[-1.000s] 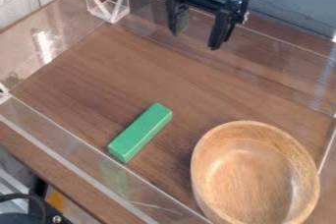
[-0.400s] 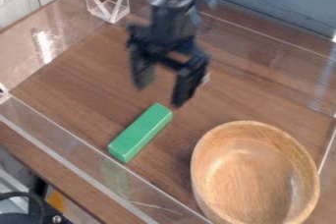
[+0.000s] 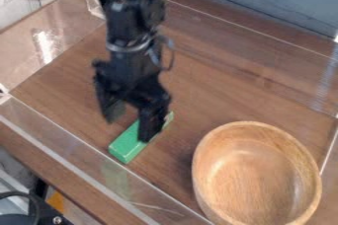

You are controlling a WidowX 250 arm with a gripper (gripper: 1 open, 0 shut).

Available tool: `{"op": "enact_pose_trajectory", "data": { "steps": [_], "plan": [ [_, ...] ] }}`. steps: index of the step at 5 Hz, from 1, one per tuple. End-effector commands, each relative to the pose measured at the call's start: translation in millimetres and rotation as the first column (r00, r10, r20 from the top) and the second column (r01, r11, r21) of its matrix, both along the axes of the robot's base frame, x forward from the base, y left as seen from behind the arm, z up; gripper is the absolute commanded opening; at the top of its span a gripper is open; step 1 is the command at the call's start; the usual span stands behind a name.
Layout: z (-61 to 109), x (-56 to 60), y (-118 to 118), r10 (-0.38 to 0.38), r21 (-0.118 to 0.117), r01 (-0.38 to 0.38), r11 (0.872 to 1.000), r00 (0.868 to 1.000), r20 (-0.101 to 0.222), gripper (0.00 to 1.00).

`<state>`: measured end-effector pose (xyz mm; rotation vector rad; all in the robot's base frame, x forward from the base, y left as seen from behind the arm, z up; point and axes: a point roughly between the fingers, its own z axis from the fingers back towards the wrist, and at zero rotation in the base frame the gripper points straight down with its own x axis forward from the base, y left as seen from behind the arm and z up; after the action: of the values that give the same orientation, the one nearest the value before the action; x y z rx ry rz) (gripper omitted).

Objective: Put the green block in the brown bowl

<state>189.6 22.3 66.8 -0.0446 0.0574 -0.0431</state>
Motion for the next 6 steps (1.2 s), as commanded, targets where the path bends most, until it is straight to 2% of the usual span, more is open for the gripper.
{"op": "enact_pose_trajectory", "data": {
  "steps": [1, 3, 6],
  "plan": [
    [-4.0, 4.1, 1, 0.0, 0.009, 0.0, 1.0, 0.998, 0.07, 1.0],
    [-15.4, 8.7, -2, 0.003, 0.018, -0.005, 1.0, 0.995, 0.098, 1.0],
    [-16.9, 10.3, -11, -0.003, 0.015, 0.001, 1.0, 0.993, 0.121, 1.0]
  ]
}}
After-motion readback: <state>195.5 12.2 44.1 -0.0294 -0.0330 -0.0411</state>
